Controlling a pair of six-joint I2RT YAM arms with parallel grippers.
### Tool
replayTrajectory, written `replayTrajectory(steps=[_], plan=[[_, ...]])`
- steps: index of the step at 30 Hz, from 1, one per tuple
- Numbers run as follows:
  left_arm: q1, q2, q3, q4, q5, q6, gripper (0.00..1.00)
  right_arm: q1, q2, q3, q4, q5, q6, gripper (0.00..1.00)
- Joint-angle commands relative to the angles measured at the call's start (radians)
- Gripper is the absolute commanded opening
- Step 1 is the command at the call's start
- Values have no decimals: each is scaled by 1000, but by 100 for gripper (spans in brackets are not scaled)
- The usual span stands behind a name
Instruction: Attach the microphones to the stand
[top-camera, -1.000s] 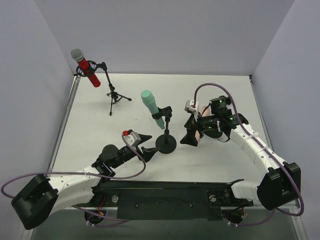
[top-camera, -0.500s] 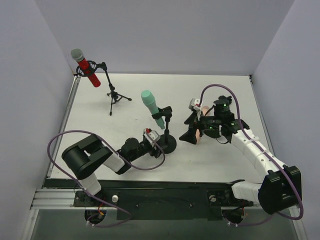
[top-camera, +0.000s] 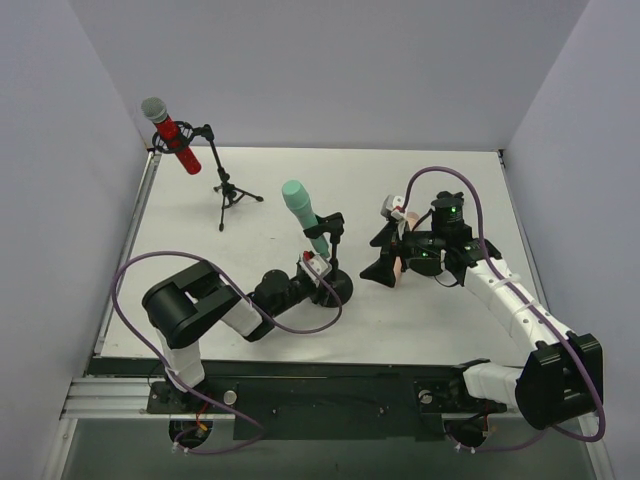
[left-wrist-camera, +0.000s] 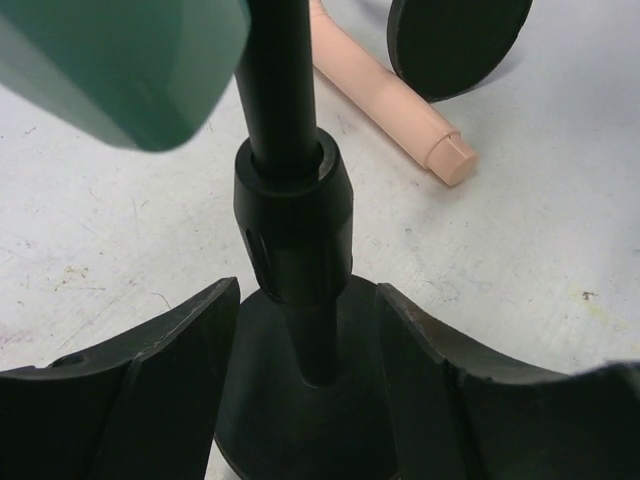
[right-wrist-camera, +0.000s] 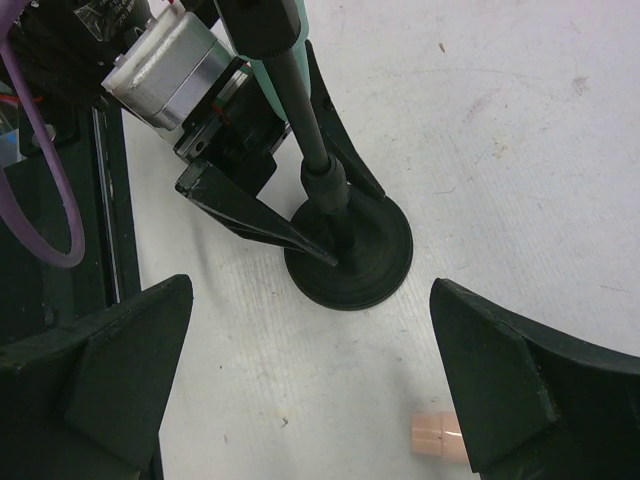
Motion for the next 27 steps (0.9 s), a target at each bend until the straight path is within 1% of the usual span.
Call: replayTrajectory(steps=[1,2,4,5,6,10,13,14,15,16,17,18,19,23,27], plan=[[-9,8,20,357,-27,2,64,-4,-21,-3,39,-55,-13,100],[-9,8,20,357,-27,-1,56,-4,-19,-1,39,-55,-14,100],[-9,8,20,357,-30,-4,44,-4,-16,-6,39,-53,-17,100],[-9,8,20,357,-30,-4,42,-4,-16,-6,39,-55,-19,100],[-9,10,23,357,-30,-6,38,-4,-16,-4,39,-53,-19,100],[-10,10,28,357,-23,-9,33,-7,-18,-6,39,-55,-20,100],[-9,7,32,357,-22,-10,33,-10,-16,-6,39,-55,-22,100],[-9,7,34,357,-25,-12,31,-12,-16,-6,39,-55,-20,100],[-7,7,36,357,-22,-15,27,-12,-18,-6,39,-55,-20,100],[-6,5,37,358,-22,-17,12,-13,-18,-6,39,-53,-22,100],[-1,4,36,358,-25,-17,5,-15,-18,-7,39,-55,-22,100],[2,-4,33,358,-27,-17,0,-15,-18,-7,39,-53,-22,100],[11,-12,29,358,-30,-44,0,-16,-18,-7,39,-55,-22,100],[66,-51,-9,358,-56,-64,0,-19,-18,-9,39,-56,-22,100],[155,-100,-47,358,-63,-55,0,-19,-19,-9,39,-56,-22,100]])
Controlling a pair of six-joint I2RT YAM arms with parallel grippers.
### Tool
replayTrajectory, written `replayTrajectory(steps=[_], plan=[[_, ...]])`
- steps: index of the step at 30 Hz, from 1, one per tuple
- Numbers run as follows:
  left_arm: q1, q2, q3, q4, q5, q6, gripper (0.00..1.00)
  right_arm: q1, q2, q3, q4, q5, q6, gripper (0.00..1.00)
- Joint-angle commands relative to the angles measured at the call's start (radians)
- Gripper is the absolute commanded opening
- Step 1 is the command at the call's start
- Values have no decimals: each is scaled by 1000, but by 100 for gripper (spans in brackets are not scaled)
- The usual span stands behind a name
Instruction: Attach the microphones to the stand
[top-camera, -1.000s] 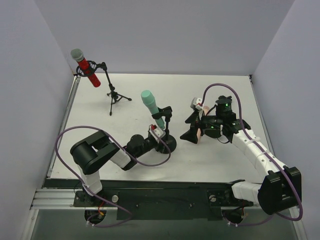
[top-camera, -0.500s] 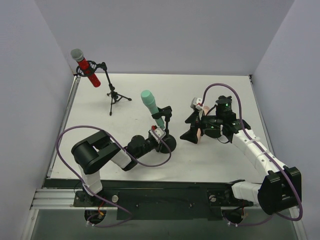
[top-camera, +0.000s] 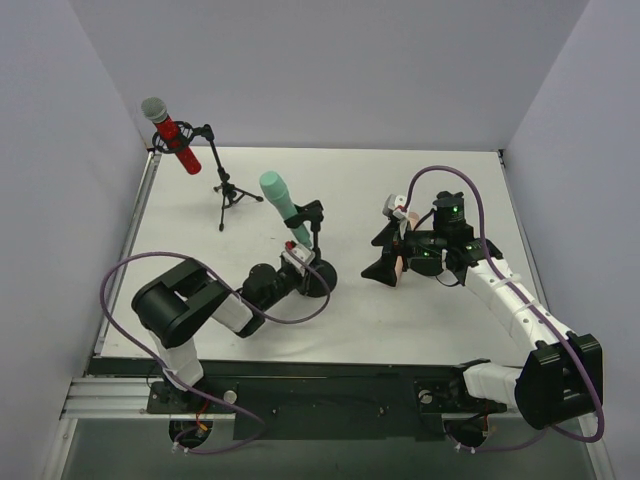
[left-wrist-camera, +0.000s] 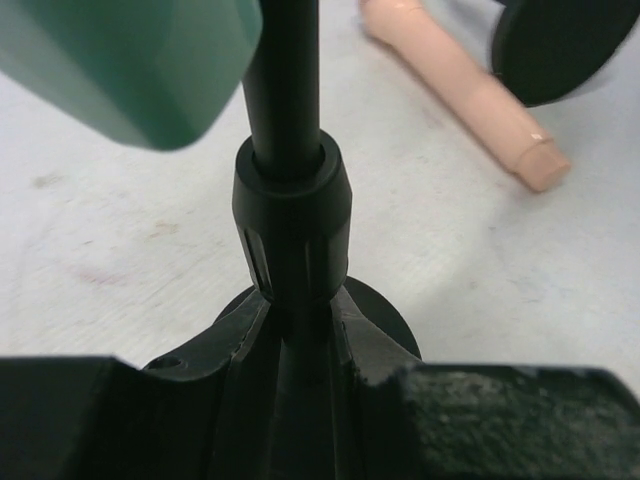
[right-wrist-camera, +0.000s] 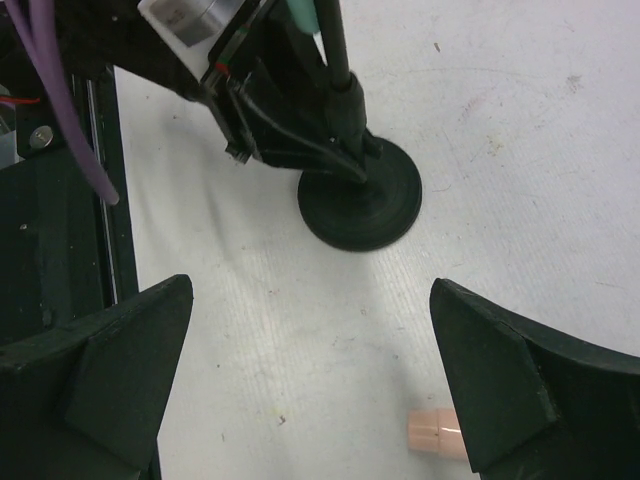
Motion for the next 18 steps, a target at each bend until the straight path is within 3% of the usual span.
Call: replayTrajectory(steps=[1,7,14,18], plan=[[119,-92,-34,362,-48,-6,0,-6,-19,-6,39,-48,-18,100],[282,-164,-55,294,-104,64,0,-6,-22,-8,39,-51,-21,100],[481,-167,-17,230,-6,57,0,-9,-24,-6,37,-53,-23,100],[532,-141,-12,253,5,34,0,-12,-24,-8,37,-53,-24,100]])
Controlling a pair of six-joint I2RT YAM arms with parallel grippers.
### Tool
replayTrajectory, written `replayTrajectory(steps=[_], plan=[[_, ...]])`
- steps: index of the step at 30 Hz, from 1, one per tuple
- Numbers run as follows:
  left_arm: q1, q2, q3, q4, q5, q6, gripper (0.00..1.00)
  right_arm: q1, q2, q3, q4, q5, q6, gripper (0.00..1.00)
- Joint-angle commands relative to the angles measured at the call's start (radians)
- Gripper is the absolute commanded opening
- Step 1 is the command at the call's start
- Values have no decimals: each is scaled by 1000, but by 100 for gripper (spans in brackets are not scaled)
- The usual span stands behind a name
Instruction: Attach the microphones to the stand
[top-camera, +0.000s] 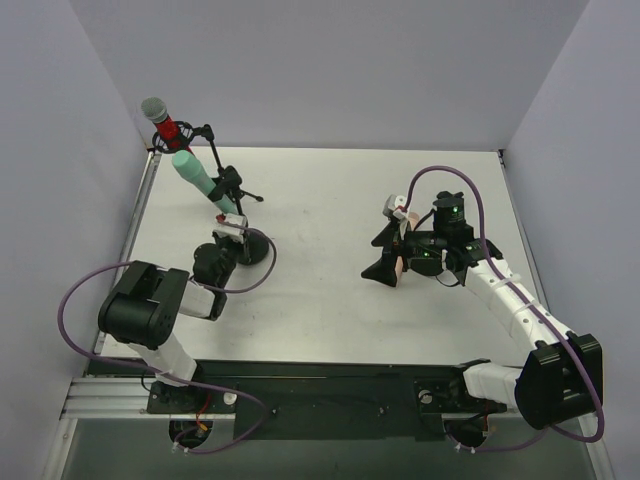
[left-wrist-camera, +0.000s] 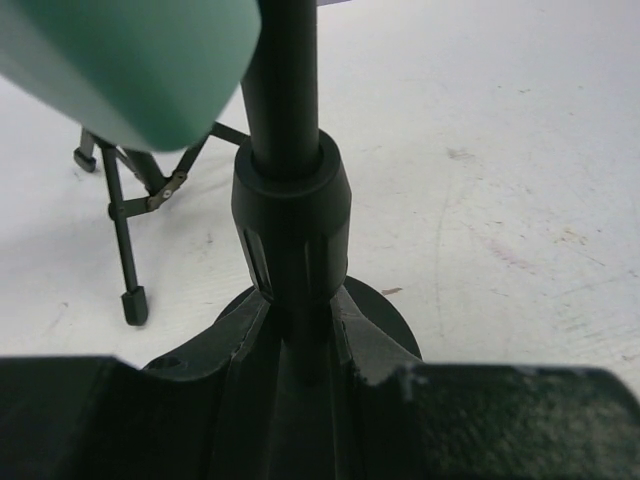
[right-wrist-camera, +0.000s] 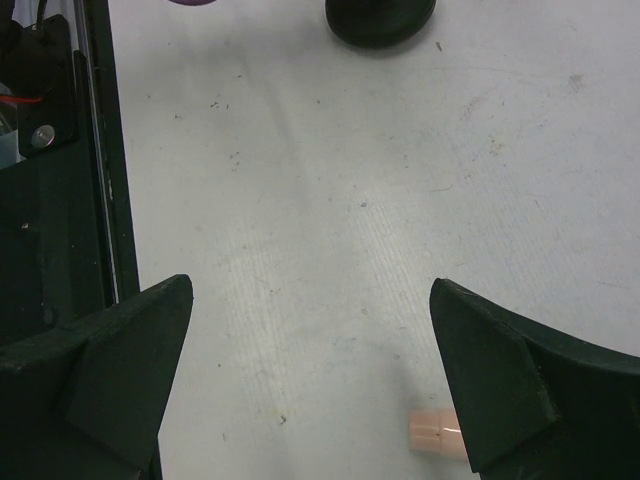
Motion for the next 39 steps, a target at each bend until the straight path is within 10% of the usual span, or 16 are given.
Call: replayTrajectory(steps=[1,27,33,39], plan=[[43,-6,48,304,46,-15,0,-12,-24,-4,37,-47,-24,100],[74,-15,-29,273,-293,25,2,-21,-30,-1,18,-56,-38,100],[75,-15,-38,275,-330,-1,50,-24,-33,-1,18,-61,-41,100],[62,-69,-76,252,-402,-48,65,-29,-39,-1,17,-62,-42,100]])
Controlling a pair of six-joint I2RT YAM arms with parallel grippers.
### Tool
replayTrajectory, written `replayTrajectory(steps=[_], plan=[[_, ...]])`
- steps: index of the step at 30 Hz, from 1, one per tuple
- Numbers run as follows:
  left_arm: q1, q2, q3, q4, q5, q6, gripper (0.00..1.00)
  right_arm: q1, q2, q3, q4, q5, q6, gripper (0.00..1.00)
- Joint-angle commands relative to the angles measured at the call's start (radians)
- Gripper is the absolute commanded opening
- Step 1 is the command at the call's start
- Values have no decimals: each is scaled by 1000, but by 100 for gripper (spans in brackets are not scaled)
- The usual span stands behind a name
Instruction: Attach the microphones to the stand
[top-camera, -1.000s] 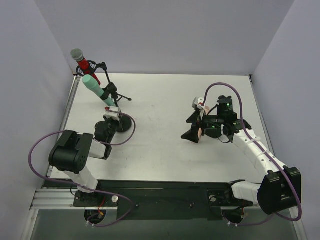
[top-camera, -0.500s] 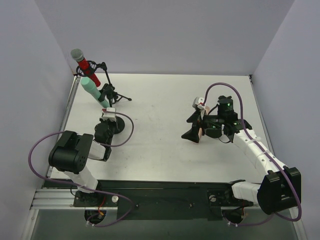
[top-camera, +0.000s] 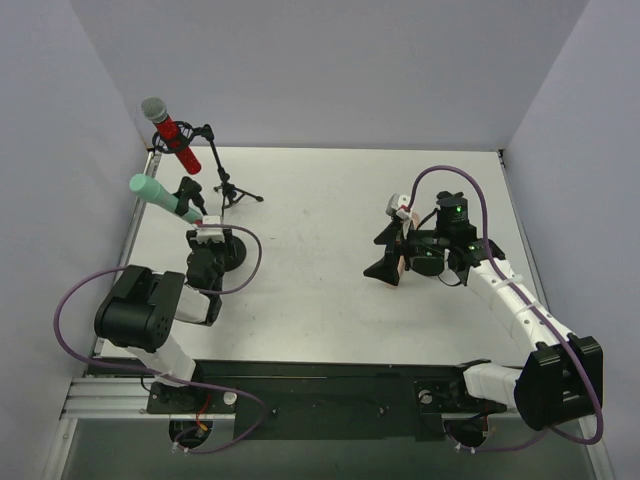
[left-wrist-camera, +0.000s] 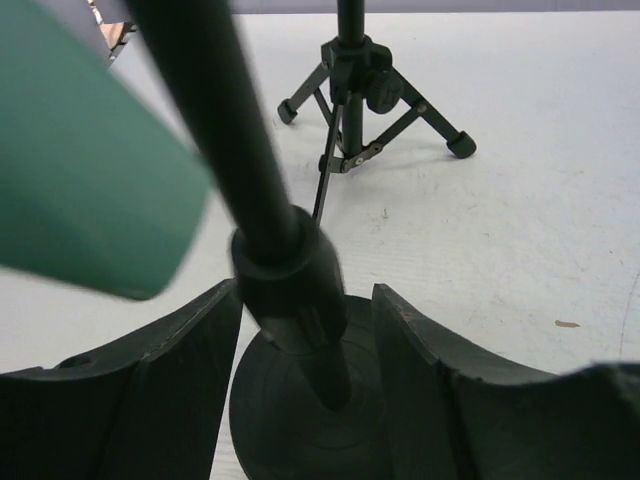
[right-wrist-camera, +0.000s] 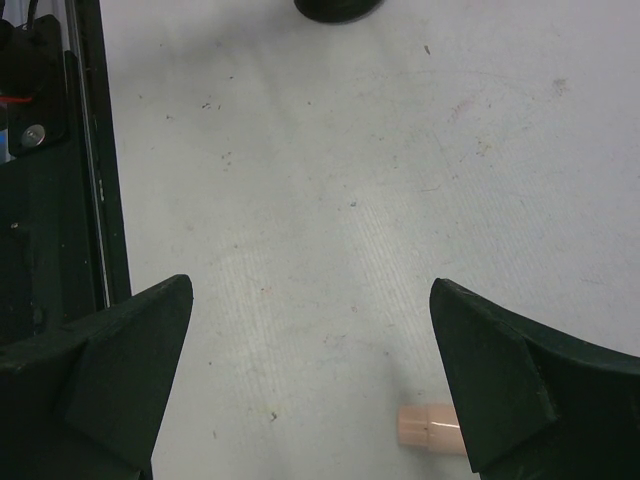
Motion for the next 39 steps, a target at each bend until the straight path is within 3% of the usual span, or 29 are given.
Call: replayTrajectory(steps=[1,8,11,16,18,23,25,27,29,30,31,32,35,39], plan=[[-16,-81,-35,208,-84,-50,65,-11,-34,-2,16,-55,-23,100],[-105,-221,-124,181,-247,-6,73,-28,-43,-2,12,-61,-24,100],[-121,-380,-99,-80,-254,-59,73,-43,-49,-2,13,-64,-24,100],[-180,-636,-142,-259,-284,-134,74,-90,-64,-7,9,-59,-29,100],[-206,-745,-133,-411,-291,-194,74,-121,-75,-4,10,-58,-12,100],[-220,-974,-44,-821,-222,-493,82,-233,-95,-7,116,-7,167,100],[-217,-1029,2,-922,-163,-591,84,-270,-92,10,124,104,264,100],[-208,-1051,75,-1015,-75,-645,84,-276,-57,79,-38,235,280,95],[-153,-1010,182,-1131,93,-636,85,-284,-22,131,-183,371,322,89],[-136,-985,227,-1214,243,-627,86,-290,-15,133,-185,437,366,87],[-101,-936,305,-1250,296,-600,86,-301,-17,131,-175,614,490,86],[-87,-903,338,-1351,451,-580,87,-307,-15,128,-168,708,535,86],[-65,-800,480,-1523,548,-447,88,-328,8,149,-169,1040,716,86],[-67,-827,419,-1524,525,-365,88,-371,105,188,-160,1038,798,83]])
